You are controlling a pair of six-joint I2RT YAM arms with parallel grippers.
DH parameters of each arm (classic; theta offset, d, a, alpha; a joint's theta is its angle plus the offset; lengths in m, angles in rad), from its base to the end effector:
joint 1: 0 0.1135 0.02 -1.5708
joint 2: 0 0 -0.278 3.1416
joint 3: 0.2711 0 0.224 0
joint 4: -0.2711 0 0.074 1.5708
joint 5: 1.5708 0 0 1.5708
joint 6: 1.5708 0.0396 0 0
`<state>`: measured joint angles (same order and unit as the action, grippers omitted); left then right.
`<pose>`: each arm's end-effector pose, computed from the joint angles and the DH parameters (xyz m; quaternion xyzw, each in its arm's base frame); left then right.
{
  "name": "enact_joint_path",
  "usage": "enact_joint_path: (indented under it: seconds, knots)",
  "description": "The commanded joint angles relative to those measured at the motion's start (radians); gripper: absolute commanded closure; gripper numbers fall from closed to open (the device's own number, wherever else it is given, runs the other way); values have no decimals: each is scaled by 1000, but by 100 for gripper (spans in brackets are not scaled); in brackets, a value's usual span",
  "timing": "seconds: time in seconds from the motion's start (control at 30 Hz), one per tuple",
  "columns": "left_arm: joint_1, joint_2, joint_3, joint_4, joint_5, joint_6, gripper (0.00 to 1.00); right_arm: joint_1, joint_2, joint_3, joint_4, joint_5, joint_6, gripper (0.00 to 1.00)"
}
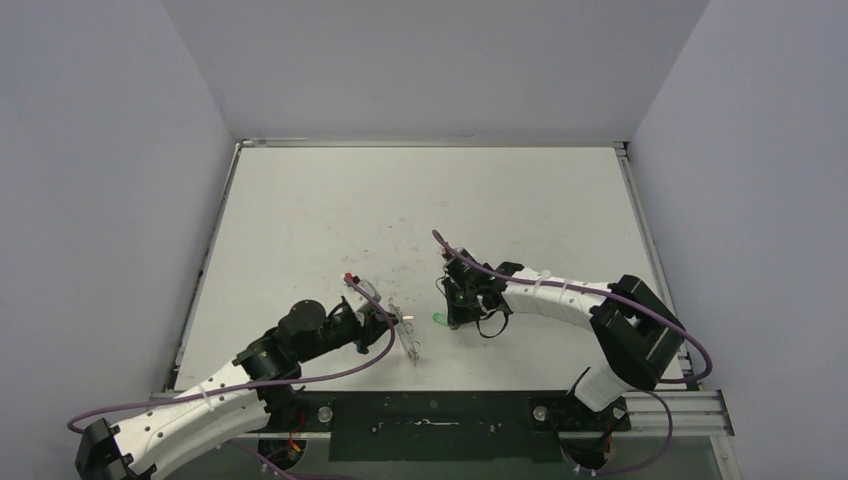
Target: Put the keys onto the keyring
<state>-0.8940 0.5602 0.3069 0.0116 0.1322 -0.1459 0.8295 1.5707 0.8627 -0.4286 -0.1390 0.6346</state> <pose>0.0701 -0.0956 0.2381 0.3249 0.7163 -0.3509 0.5082 0.1786 0.2033 0.1940 -0.1097 0.9681 0.1941 0.1145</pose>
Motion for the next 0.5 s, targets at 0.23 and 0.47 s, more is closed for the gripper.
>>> enact_joint_path:
  seconds: [0.23,0.47]
  knots:
    - [3,-2,-6,65,19,-10,100,34,-57,70,-59,115,-52,100]
    - [3,14,-14,92,37,-27,100,39,-111,70,-42,56,-146,100]
